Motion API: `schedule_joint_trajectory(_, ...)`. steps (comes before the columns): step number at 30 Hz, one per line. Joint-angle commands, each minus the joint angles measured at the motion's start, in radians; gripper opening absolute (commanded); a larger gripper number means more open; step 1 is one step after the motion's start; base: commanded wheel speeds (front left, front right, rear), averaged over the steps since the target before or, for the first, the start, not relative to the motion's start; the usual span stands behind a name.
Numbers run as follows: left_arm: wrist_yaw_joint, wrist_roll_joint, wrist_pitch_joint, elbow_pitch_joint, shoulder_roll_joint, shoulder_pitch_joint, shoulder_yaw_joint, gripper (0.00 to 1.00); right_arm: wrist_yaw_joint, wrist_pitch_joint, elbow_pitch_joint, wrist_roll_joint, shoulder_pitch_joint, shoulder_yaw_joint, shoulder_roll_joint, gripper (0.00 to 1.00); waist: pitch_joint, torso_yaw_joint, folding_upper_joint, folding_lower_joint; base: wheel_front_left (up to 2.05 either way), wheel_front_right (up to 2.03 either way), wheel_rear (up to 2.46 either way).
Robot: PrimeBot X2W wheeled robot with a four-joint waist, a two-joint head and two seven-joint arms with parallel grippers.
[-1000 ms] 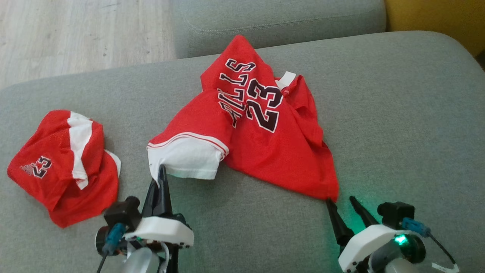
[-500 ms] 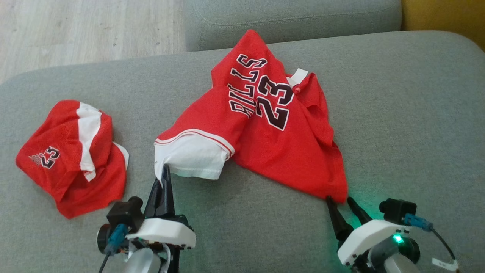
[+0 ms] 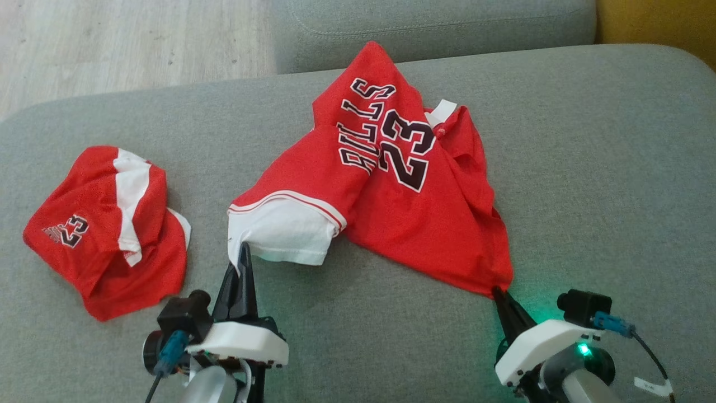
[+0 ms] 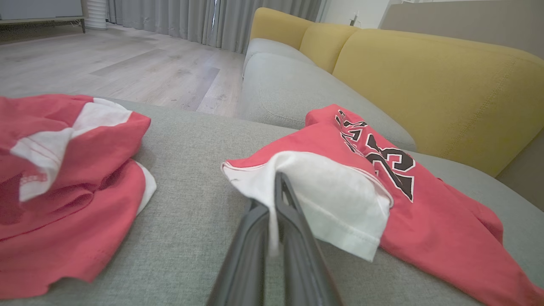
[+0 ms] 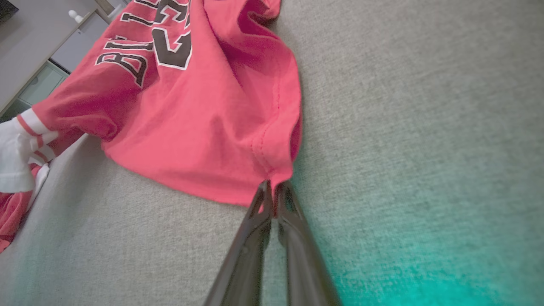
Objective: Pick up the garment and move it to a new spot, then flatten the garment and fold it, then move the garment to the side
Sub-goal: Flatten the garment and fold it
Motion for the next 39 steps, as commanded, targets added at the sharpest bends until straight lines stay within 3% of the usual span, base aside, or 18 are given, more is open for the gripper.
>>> schedule_joint_trajectory(1, -0.003, 0.01, -0.012, -0.035, 0.002, -0.031, 0.035, 0.0, -0.001, -0.025, -0.012, -0.012, -0.035, 0.025, -0.002, 0.0, 0.001, -0.003, 0.0, -0.0001, 0.0, 0.0, 0.0)
schedule_joint_trajectory(9, -0.004, 0.013, -0.012, -0.045, 0.002, -0.031, 0.058, 0.0, -0.001, -0.1, -0.044, -0.058, -0.064, -0.01, -0.002, 0.0, -0.005, -0.013, 0.0, -0.0001, 0.0, 0.0, 0.0)
schedule_joint_trajectory(17, -0.042, 0.028, -0.012, -0.136, 0.012, -0.061, 0.124, 0.0, -0.001, -0.127, -0.2, -0.121, -0.116, -0.072, -0.011, 0.0, -0.024, -0.025, 0.0, -0.0001, 0.0, 0.0, 0.0)
schedule_joint_trajectory(27, -0.08, -0.011, 0.012, -0.339, 0.06, -0.193, 0.201, 0.0, -0.001, -0.037, -0.499, -0.167, -0.231, -0.19, -0.084, 0.0, -0.077, -0.039, 0.0, -0.0001, 0.0, 0.0, 0.0)
schedule_joint_trajectory(39, -0.057, -0.06, 0.163, -0.69, 0.113, -0.334, 0.242, 0.0, -0.001, 0.116, -0.787, -0.2, -0.319, -0.237, -0.151, 0.0, -0.122, -0.056, 0.0, -0.0001, 0.0, 0.0, 0.0)
